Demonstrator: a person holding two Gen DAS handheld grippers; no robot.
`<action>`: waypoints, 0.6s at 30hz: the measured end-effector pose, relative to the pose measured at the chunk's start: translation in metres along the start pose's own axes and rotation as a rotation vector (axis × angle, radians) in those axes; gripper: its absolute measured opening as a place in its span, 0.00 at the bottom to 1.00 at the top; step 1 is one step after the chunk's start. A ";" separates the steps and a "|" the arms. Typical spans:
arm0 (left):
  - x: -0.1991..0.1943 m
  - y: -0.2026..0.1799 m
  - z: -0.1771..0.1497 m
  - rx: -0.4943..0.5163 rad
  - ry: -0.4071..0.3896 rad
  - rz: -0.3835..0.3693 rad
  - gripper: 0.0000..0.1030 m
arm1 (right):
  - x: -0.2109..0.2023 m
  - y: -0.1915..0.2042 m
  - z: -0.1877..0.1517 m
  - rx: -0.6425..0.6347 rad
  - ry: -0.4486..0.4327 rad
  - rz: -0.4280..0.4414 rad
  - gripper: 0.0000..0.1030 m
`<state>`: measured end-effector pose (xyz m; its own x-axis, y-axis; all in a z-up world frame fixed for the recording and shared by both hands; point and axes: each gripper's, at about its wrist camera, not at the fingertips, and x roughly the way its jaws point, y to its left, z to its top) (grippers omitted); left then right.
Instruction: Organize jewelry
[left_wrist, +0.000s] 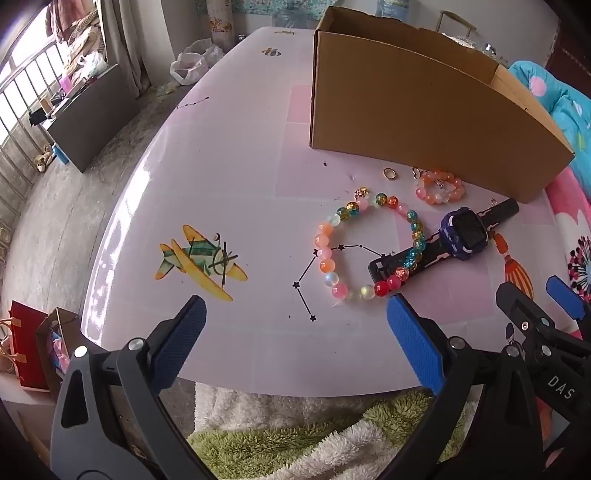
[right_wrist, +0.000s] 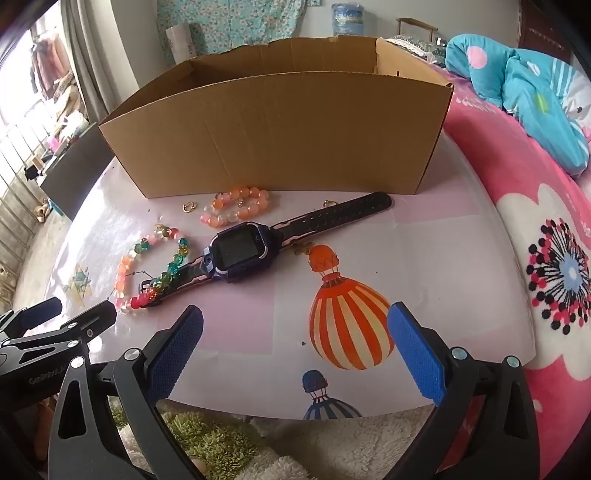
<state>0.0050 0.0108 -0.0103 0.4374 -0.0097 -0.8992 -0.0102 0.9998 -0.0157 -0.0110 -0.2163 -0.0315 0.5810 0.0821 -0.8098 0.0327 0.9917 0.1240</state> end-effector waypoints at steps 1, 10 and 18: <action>0.000 0.000 0.000 0.003 0.002 0.001 0.92 | 0.001 -0.001 0.000 0.003 0.001 0.000 0.95; -0.001 -0.001 -0.001 0.011 0.005 0.001 0.92 | 0.005 -0.003 0.003 0.012 0.008 -0.001 0.95; -0.001 -0.003 -0.002 0.020 0.007 0.010 0.92 | 0.008 -0.005 0.004 0.020 0.012 0.008 0.95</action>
<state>0.0027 0.0081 -0.0107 0.4313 0.0000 -0.9022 0.0036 1.0000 0.0017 -0.0031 -0.2206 -0.0361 0.5719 0.0917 -0.8152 0.0443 0.9888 0.1423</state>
